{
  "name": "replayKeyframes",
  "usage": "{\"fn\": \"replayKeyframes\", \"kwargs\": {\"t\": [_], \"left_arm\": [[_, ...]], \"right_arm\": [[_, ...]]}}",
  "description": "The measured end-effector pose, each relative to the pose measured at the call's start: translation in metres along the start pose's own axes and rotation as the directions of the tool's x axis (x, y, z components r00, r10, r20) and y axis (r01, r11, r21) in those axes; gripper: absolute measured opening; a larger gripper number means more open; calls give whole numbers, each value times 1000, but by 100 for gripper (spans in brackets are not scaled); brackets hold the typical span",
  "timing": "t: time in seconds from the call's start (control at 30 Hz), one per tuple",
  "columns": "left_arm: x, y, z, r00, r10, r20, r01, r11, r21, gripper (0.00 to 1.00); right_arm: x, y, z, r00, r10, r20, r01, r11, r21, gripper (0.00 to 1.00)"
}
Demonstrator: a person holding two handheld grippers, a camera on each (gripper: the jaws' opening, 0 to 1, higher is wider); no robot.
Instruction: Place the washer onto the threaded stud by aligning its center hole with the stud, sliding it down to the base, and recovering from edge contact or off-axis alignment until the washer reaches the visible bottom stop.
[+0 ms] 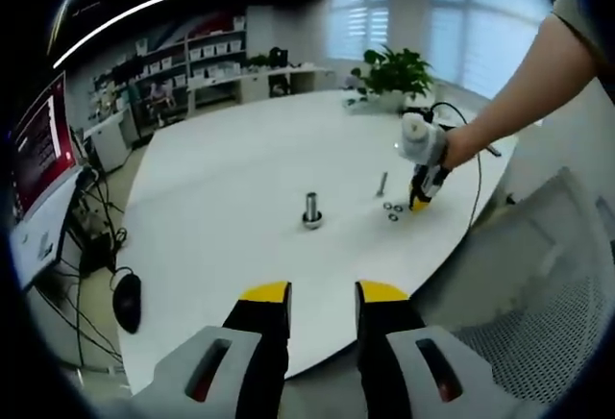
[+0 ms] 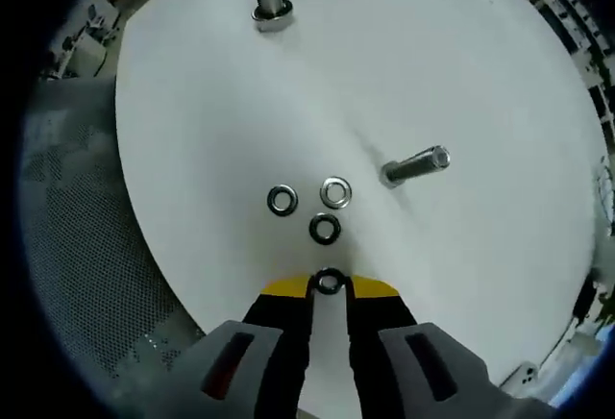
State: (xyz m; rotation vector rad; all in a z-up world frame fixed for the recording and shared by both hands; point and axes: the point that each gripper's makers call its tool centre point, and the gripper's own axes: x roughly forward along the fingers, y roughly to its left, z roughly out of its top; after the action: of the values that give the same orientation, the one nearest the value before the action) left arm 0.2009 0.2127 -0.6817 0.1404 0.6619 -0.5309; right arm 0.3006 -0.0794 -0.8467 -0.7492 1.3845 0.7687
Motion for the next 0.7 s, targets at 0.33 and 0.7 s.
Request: {"fn": "replayKeyframes", "kwargs": {"t": [0.33,0.7], "left_arm": [[1,-2,0,1000,-10,-6,10,1000,10,23],[0,-1,-2,1000,1,-17,-1,1000,24,23]], "right_arm": [[-2,5,-2,997,-77,17,75,995,64,15],[0,2,1,993,-117,-27,119,985,122,15]]}}
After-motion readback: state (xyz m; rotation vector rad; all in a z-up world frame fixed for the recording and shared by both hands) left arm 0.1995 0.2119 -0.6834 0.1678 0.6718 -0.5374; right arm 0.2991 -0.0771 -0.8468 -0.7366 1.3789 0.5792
